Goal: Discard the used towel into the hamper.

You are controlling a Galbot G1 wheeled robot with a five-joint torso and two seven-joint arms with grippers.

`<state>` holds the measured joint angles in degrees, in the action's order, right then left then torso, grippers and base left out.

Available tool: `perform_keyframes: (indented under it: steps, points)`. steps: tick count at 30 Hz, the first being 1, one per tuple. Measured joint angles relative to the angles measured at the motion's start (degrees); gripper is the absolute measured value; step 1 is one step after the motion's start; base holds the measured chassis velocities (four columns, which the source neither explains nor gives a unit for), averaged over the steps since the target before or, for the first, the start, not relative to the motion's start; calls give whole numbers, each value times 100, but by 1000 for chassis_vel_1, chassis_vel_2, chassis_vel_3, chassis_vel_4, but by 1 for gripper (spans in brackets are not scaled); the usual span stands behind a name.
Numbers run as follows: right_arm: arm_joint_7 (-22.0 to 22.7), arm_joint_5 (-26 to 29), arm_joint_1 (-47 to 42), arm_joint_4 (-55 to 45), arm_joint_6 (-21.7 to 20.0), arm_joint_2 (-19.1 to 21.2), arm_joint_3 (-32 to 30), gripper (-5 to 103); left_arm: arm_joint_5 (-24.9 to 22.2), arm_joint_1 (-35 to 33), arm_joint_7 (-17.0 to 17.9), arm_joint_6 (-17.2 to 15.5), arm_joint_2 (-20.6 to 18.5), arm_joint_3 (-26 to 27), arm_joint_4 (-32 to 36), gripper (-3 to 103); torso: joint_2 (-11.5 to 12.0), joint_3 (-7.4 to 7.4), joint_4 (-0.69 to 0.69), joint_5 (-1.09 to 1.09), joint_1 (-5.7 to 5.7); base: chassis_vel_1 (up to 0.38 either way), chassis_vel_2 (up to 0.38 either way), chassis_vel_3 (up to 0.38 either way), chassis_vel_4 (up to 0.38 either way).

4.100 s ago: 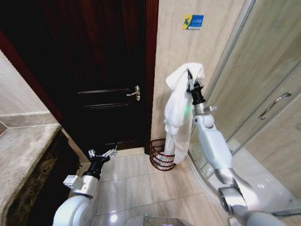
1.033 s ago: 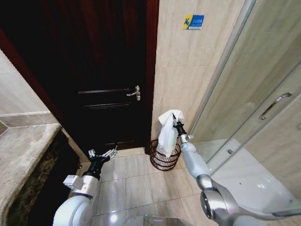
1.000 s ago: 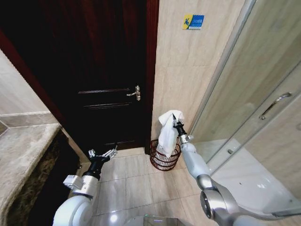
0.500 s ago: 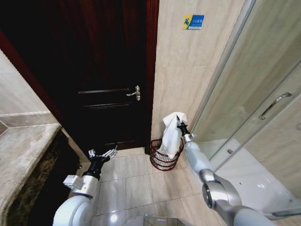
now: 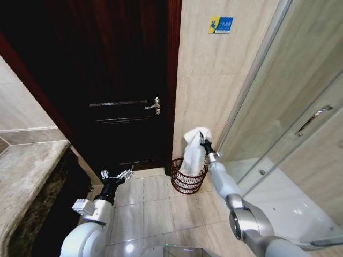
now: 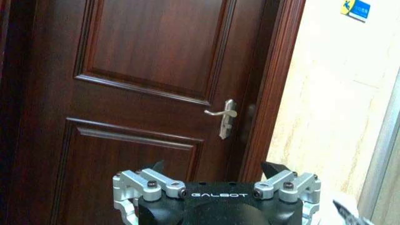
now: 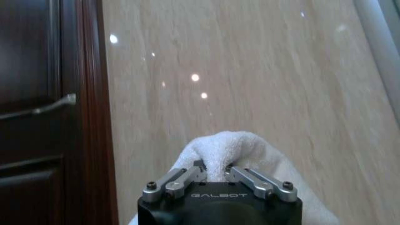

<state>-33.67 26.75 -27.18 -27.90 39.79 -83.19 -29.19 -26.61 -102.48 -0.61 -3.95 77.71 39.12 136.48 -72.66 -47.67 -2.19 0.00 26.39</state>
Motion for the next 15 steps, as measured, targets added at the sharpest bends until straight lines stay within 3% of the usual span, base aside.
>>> perform_keyframes:
  steps: [15]
  points:
    - [191,-286,-687,44,-563,-228,-93,9,0,0,0,0,0,0,0,100,0,0,-1,0,0,0,0,0,0]
